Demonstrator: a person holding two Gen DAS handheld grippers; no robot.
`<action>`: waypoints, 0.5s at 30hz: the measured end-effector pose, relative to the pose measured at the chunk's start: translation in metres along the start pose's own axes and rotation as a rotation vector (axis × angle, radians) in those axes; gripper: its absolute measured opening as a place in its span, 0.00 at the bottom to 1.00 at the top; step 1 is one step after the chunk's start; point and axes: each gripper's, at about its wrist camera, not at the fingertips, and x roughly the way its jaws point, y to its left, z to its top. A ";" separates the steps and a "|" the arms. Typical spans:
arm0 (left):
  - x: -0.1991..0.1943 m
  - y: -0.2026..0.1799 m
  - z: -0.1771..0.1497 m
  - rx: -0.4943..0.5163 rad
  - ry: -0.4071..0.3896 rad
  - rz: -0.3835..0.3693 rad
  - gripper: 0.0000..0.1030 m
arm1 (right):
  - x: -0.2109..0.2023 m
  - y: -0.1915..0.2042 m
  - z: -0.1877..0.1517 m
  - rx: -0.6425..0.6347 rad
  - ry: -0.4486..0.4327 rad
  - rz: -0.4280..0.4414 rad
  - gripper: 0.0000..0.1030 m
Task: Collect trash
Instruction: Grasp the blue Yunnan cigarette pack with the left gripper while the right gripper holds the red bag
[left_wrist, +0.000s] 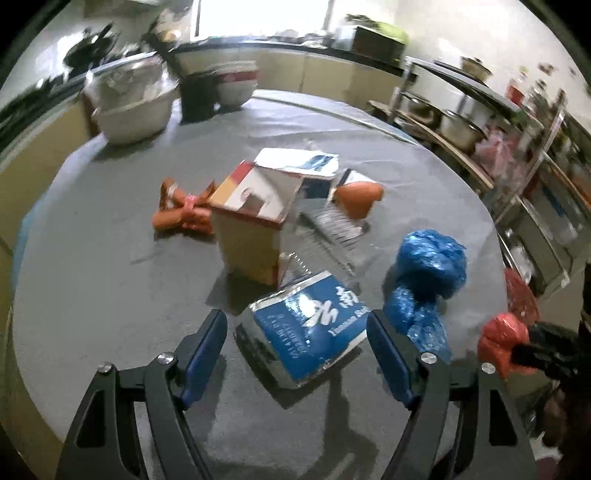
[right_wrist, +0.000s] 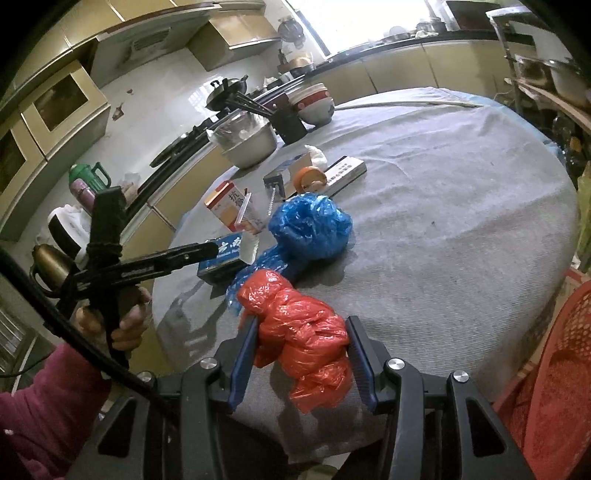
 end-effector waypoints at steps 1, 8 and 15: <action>-0.001 -0.004 0.001 0.035 -0.005 0.006 0.76 | 0.001 0.000 0.000 0.002 0.001 0.002 0.49; 0.009 -0.036 0.000 0.395 0.032 0.094 0.76 | 0.001 -0.001 0.000 0.014 0.002 -0.006 0.49; 0.031 -0.031 0.006 0.509 0.118 0.074 0.76 | -0.001 0.000 0.000 0.036 -0.003 -0.010 0.49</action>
